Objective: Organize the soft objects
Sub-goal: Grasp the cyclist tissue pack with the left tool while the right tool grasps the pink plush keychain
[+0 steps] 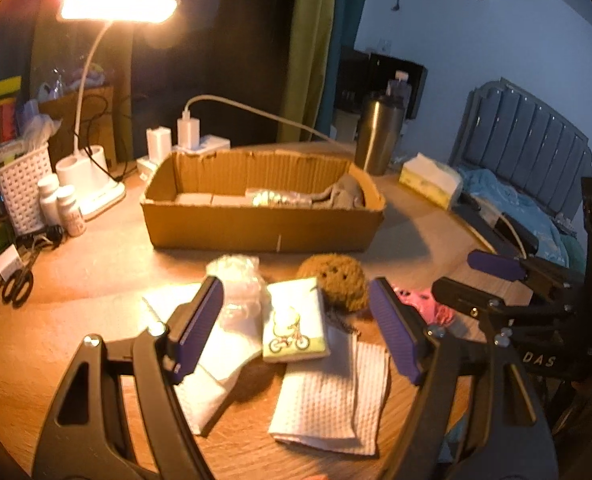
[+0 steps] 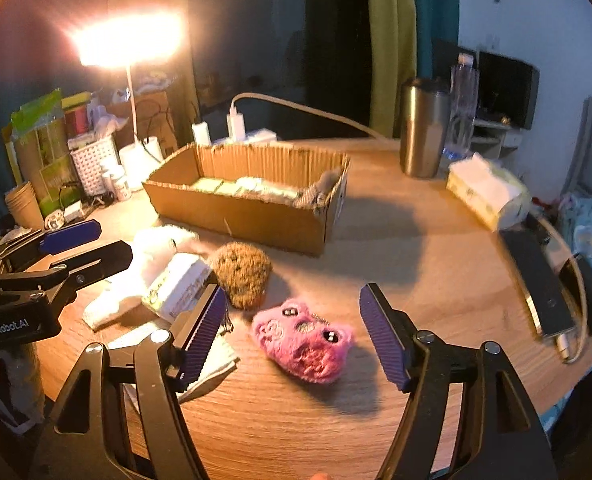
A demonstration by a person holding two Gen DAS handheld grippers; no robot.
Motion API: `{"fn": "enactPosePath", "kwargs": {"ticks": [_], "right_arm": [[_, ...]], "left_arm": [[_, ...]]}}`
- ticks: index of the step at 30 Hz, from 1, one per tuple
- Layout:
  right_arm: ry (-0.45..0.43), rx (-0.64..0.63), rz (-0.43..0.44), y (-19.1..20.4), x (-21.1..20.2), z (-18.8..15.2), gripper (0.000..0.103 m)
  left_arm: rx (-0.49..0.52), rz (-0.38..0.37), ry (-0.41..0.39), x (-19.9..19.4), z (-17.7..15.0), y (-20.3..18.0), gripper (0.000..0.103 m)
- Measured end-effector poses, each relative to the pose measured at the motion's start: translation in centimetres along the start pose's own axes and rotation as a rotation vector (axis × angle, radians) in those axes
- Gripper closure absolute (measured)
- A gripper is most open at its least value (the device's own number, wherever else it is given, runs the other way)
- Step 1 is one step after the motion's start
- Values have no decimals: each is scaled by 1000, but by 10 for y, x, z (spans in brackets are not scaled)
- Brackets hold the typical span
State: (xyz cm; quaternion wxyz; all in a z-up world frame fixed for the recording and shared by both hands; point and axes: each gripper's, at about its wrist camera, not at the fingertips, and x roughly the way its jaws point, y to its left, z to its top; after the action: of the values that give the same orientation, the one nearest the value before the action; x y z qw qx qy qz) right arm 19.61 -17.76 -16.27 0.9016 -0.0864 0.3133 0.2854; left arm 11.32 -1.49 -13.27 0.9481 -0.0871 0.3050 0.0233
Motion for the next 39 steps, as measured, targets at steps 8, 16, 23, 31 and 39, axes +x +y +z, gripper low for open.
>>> {"fn": "enactPosePath", "kwargs": {"ticks": [8,16,23,31,39], "right_arm": [[47,33,9,-16,25,-12,30],[89,53,40,-23,46,-19,30],[118,70,52,-26,57,-24,30],[129,74,70,-25,60,-26,30],[133,69,84,-22,60,-27,44]], "left_arm": [[7,3,90,30,-7,-7,27],[-2,12,145,48,-11,-9,27],[0,-13,193,59,-15,-11,28],[-22,-17,225,65,-18,-6,44],[-22,-30,237,64,-22,-6,50]]}}
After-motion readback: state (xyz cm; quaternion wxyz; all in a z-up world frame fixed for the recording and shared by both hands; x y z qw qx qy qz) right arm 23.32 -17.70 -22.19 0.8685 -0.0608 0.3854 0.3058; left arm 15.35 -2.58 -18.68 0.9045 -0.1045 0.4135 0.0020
